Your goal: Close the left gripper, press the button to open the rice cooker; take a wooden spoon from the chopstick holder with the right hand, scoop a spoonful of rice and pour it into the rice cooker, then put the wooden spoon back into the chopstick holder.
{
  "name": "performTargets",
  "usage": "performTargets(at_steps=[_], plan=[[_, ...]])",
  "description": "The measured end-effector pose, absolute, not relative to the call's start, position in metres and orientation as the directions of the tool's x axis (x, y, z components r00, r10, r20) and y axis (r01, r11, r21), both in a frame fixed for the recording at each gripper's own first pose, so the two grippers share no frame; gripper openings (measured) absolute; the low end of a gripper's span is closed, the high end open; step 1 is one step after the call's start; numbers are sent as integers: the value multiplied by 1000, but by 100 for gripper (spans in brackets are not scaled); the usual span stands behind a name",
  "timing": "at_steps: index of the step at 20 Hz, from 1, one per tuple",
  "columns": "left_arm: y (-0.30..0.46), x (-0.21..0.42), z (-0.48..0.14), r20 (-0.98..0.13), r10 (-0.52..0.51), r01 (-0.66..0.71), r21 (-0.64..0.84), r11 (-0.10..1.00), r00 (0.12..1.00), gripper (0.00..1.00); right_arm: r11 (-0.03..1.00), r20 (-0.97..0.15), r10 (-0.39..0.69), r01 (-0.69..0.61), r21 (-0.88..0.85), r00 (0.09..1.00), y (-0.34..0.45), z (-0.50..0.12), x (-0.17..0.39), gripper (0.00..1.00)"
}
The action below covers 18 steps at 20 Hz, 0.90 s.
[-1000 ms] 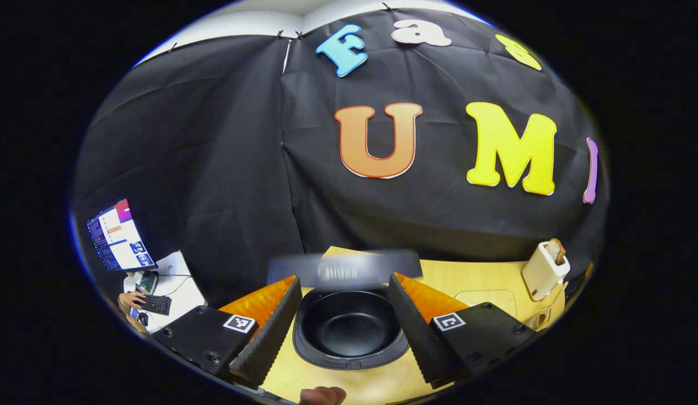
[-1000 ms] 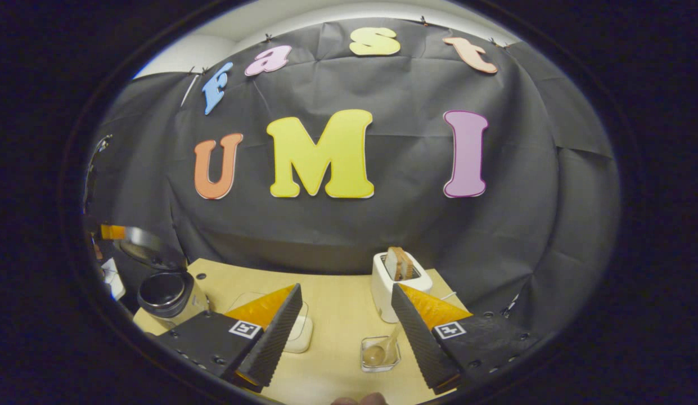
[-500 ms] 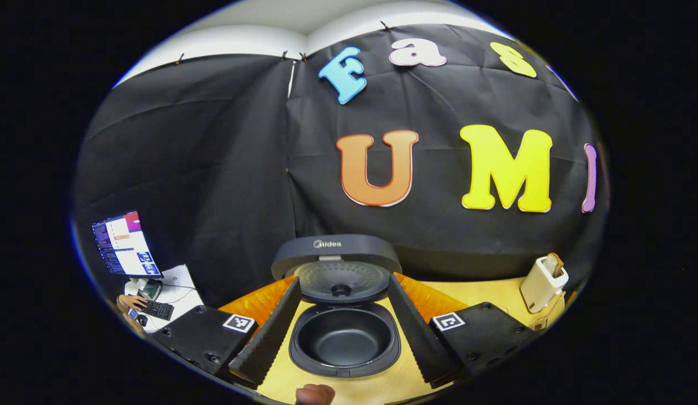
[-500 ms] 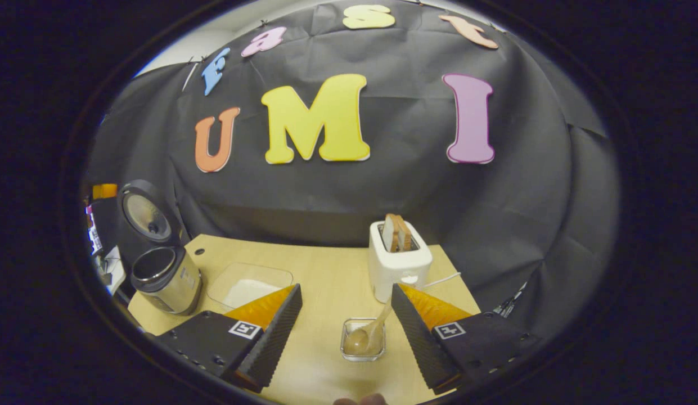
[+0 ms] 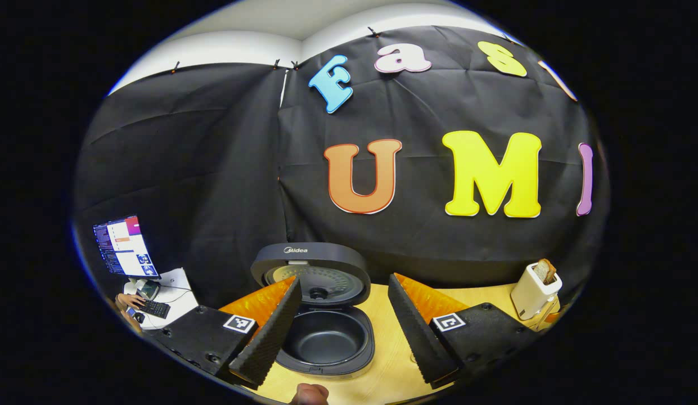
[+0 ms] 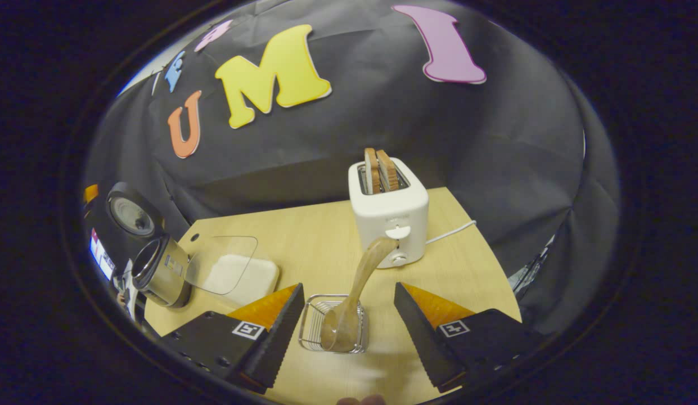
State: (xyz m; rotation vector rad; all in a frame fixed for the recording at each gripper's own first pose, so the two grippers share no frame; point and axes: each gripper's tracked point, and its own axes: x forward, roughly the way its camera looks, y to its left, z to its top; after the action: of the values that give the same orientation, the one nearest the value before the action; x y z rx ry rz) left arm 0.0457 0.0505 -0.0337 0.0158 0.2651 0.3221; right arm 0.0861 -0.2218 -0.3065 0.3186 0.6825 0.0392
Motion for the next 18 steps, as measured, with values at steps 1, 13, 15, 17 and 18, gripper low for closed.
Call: performTargets(at_steps=[1,13,15,17,18], plan=[[46,45,-34,-258,314,-308,63,949,914,99,945,-614,152,68,320,774,-222,-313,92,96],[38,13,-46,-343,370,-360,97,928,863,97,876,-637,270,91,475,722,-200,-376,144,75],[36,11,-44,-344,370,-360,95,928,863,98,874,-645,266,103,476,717,-201,-381,146,51],[36,9,-42,-342,371,-361,95,928,864,98,871,-638,271,99,481,721,-201,-379,147,26],[37,7,-42,-343,371,-362,93,928,863,98,870,-635,287,82,487,717,-196,-379,146,19]])
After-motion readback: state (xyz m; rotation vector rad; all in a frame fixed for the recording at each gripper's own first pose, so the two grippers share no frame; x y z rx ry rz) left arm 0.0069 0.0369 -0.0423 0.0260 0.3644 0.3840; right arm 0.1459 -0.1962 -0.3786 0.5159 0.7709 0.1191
